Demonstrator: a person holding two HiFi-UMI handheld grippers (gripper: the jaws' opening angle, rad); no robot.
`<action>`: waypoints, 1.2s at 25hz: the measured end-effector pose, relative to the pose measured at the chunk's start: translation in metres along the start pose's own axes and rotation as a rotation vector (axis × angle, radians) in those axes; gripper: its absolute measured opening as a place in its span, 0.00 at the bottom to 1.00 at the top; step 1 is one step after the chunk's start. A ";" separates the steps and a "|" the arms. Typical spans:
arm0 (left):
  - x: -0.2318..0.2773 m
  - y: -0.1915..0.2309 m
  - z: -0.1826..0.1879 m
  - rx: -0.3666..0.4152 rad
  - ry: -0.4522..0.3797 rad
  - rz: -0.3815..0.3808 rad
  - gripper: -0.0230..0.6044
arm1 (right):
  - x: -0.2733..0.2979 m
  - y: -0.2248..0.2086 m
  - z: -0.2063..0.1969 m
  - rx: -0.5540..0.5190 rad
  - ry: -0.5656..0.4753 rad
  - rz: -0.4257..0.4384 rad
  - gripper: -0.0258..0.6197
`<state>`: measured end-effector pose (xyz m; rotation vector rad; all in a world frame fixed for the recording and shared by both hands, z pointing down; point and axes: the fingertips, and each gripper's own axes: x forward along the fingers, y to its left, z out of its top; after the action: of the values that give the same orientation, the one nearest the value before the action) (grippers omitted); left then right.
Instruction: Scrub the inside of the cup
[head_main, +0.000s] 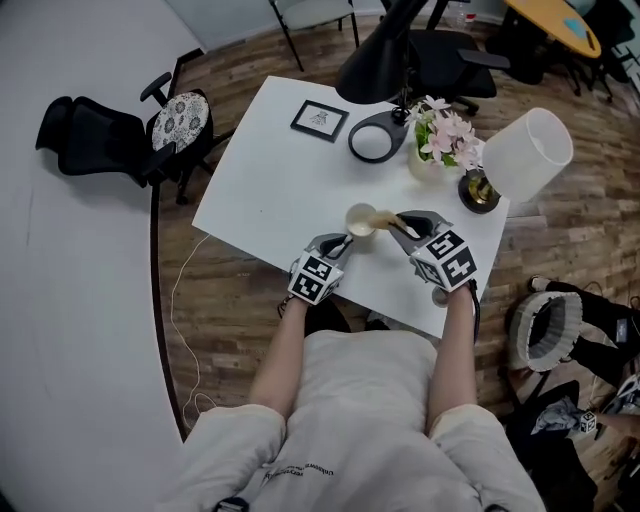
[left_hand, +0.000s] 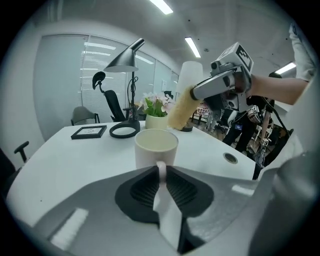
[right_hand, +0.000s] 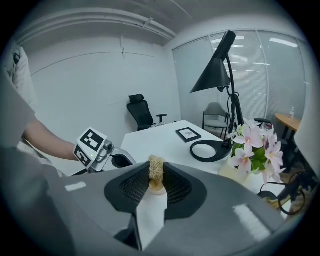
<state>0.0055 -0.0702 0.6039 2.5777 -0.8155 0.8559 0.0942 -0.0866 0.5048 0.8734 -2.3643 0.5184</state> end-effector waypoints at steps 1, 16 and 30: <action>0.001 -0.006 0.000 -0.005 -0.008 -0.001 0.11 | 0.002 0.002 -0.001 -0.009 0.000 0.015 0.20; 0.010 -0.090 -0.001 0.036 -0.031 -0.175 0.11 | 0.026 0.031 -0.068 -0.240 0.385 0.143 0.20; 0.011 -0.078 -0.001 0.083 -0.033 -0.039 0.11 | 0.039 0.041 -0.086 -0.270 0.455 0.190 0.19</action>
<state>0.0592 -0.0129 0.6033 2.6775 -0.7514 0.8548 0.0736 -0.0301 0.5885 0.3624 -2.0395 0.4071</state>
